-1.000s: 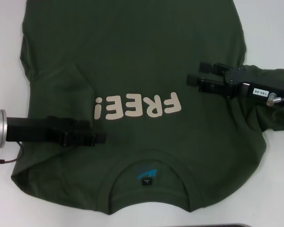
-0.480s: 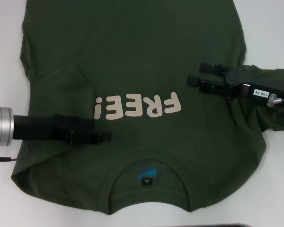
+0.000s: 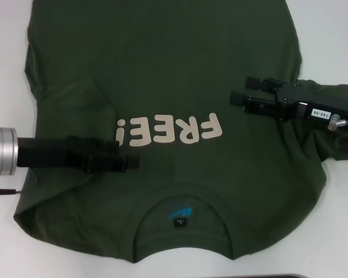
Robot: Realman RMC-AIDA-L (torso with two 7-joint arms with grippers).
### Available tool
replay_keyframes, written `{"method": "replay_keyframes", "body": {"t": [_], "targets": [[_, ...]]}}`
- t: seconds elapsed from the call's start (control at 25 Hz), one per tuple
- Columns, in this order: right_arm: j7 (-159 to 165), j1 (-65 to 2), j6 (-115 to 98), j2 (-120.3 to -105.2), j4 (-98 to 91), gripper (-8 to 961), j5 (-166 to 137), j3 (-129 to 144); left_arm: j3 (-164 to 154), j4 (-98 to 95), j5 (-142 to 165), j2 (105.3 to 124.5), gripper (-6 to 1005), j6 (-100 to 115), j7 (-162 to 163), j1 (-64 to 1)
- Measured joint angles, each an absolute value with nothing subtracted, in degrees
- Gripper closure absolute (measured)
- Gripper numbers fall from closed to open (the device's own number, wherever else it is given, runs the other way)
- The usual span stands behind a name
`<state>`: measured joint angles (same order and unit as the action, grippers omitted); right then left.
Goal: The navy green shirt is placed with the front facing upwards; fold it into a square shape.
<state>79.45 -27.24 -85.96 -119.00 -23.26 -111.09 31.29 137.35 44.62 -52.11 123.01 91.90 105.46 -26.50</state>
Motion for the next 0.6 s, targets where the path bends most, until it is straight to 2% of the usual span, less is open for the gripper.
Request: {"method": "replay_keyframes", "body": {"t": [0.6], "targets": [[79.4,-27.0,-86.0,-118.64,-23.2,56,-111.1,30.6,137.6,45.1,-56.4,122.43,110,91.5,105.0,-27.0]]}}
